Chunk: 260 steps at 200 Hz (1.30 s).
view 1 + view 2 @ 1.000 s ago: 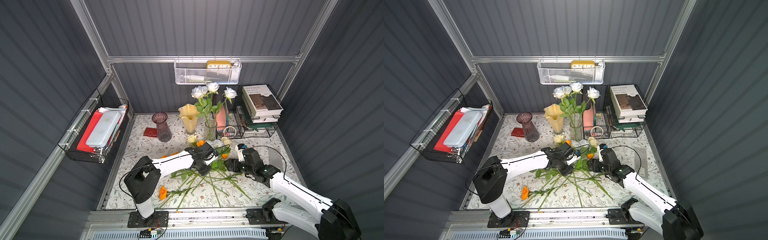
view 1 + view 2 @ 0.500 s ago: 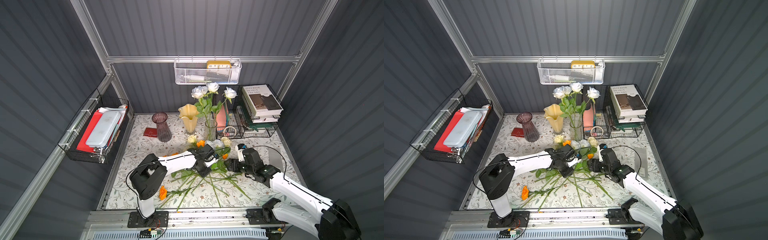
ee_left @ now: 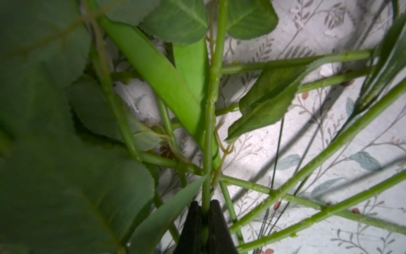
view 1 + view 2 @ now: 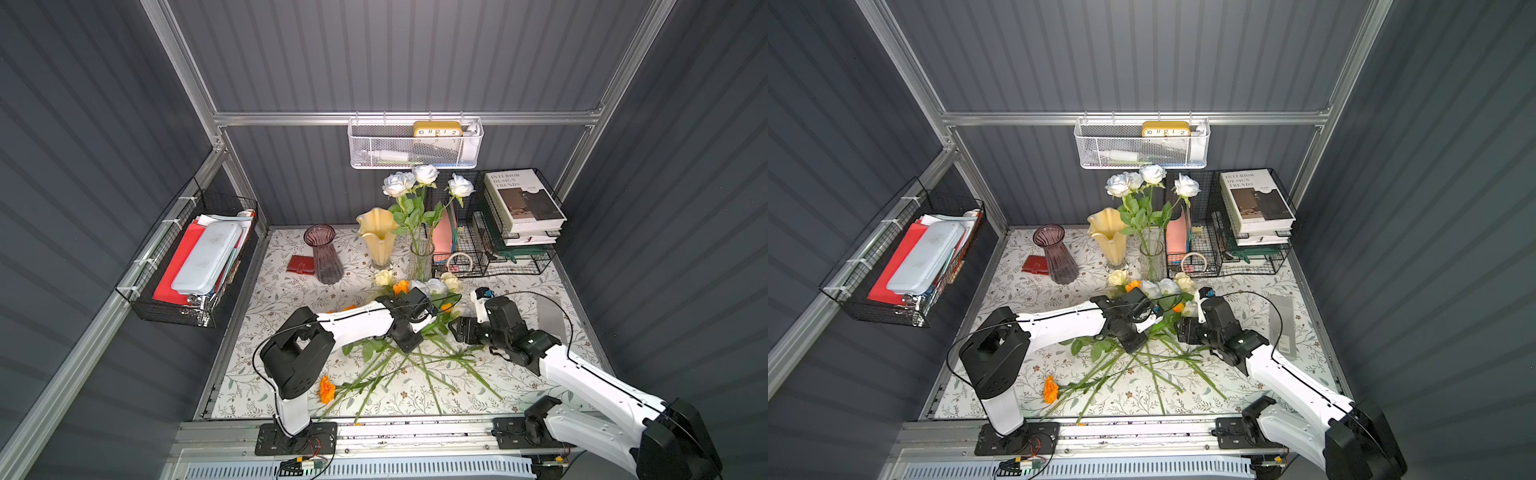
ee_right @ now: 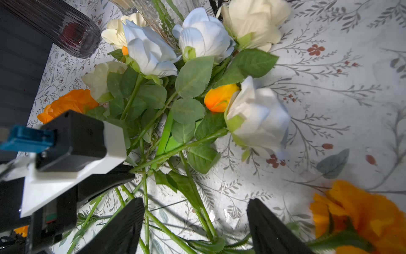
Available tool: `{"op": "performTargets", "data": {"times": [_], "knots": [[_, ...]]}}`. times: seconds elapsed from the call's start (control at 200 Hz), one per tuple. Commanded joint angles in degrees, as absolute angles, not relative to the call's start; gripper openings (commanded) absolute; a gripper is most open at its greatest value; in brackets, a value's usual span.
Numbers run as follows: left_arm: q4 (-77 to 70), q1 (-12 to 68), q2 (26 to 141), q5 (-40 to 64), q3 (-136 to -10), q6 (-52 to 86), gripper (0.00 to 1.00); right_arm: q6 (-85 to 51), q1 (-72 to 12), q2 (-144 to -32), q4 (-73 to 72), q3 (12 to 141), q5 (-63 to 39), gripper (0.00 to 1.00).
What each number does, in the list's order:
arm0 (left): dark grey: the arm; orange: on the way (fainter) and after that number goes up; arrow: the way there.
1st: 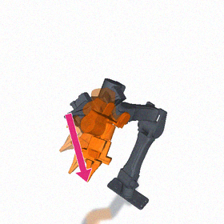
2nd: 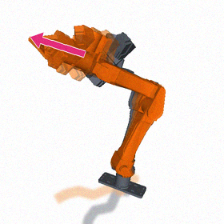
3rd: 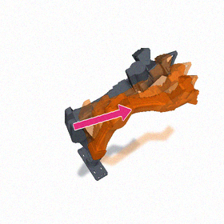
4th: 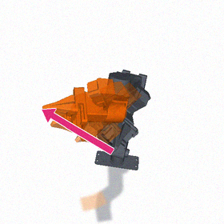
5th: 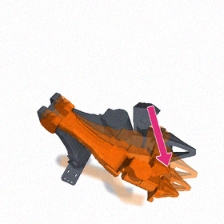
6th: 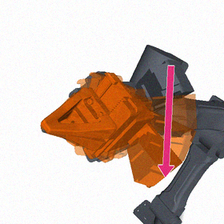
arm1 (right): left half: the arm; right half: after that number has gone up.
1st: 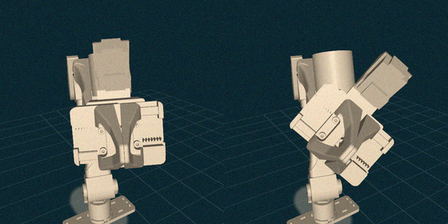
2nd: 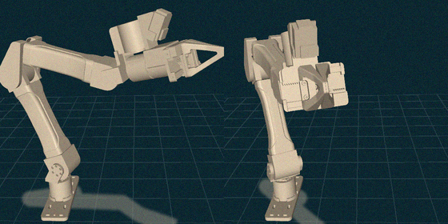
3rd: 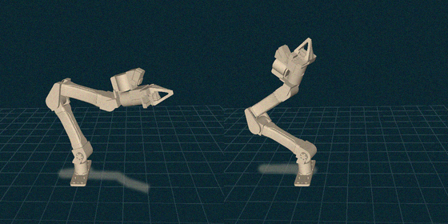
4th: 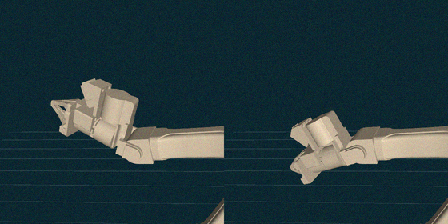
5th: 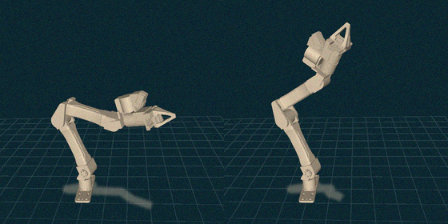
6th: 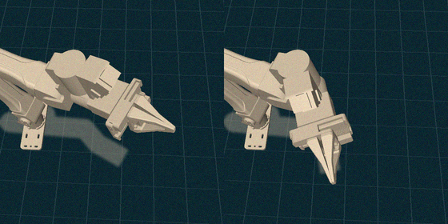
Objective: Arrange the flowers in different vases according to their colors
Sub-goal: Pick up the flower at the center of the board, then insert the flower into the vase.
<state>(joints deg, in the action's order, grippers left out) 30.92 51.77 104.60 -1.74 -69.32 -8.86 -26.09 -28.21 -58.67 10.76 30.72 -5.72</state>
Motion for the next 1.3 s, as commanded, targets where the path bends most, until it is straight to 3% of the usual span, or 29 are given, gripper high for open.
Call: {"op": "performTargets", "data": {"times": [0.0, 0.335, 0.55, 0.821, 0.981, 1.296], "knots": [[30.94, 51.77, 104.9, -4.81, -72.47, -9.45, 0.02, -26.62, -27.95, -56.09, 12.9, 30.14, -3.64, 0.78], [28.63, 51.84, 101.12, -6.15, -79.82, -16.0, 0.0, -25.91, -27.42, -36.13, 22.08, 28.62, 2.39, 0.82], [25.19, 51.86, 100.23, -4.14, -87.13, -21.08, 0.0, -26.04, -27.07, -26.32, 25.27, 26.5, 0.47, 0.86], [10.32, 51.85, 90.0, -3.49, -93.32, -24.76, 0.0, -27.55, -27.03, -26.91, 23.9, 26.08, 1.1, 0.86], [-12.12, 49.69, 83.24, -2.81, -89.33, -26.46, 0.0, -27.6, -27.07, -30.93, 21.23, 26.15, 0.92, 0.85], [-34.24, 41.1, 91.1, 8.66, -90.34, -18.74, 0.0, -27.9, -27.03, -35.68, 16.49, 24.34, 1.55, 0.85]]}}
